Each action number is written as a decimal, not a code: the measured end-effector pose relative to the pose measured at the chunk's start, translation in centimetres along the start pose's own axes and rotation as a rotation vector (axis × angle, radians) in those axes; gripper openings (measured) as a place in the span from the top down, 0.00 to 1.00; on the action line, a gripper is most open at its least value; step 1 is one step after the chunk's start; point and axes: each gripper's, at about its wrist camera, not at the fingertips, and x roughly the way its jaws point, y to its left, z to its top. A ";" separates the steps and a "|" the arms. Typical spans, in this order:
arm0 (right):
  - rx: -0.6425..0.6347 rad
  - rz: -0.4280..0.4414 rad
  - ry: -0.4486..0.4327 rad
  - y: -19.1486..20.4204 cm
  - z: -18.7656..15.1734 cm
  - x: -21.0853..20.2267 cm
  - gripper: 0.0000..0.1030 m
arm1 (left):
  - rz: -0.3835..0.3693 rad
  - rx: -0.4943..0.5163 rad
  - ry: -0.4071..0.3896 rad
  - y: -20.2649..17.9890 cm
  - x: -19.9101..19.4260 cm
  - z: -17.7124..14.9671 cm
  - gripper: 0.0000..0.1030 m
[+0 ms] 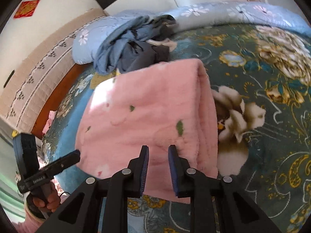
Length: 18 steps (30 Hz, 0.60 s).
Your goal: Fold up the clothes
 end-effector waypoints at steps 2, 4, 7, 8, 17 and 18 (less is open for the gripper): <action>0.032 0.010 0.013 -0.5 0.0 0.9 0.81 | -0.010 -0.009 0.002 0.2 0.2 -0.1 0.36; 0.046 0.015 0.019 -0.9 0.1 1.6 0.83 | -0.010 -0.012 0.005 0.1 0.2 0.0 0.36; 0.054 0.005 0.044 -0.9 0.5 2.0 0.88 | 0.001 -0.005 0.011 0.0 0.2 -0.1 0.36; 0.056 0.000 0.054 -0.8 0.7 2.1 0.88 | 0.007 -0.001 0.013 -0.1 0.2 -0.1 0.36; -0.062 -0.096 -0.049 2.5 6.2 0.1 0.84 | 0.034 0.010 0.036 -0.4 0.5 -0.5 0.36; -0.065 -0.109 -0.062 2.4 7.1 0.3 0.84 | 0.031 0.008 0.037 -0.3 0.5 -0.5 0.36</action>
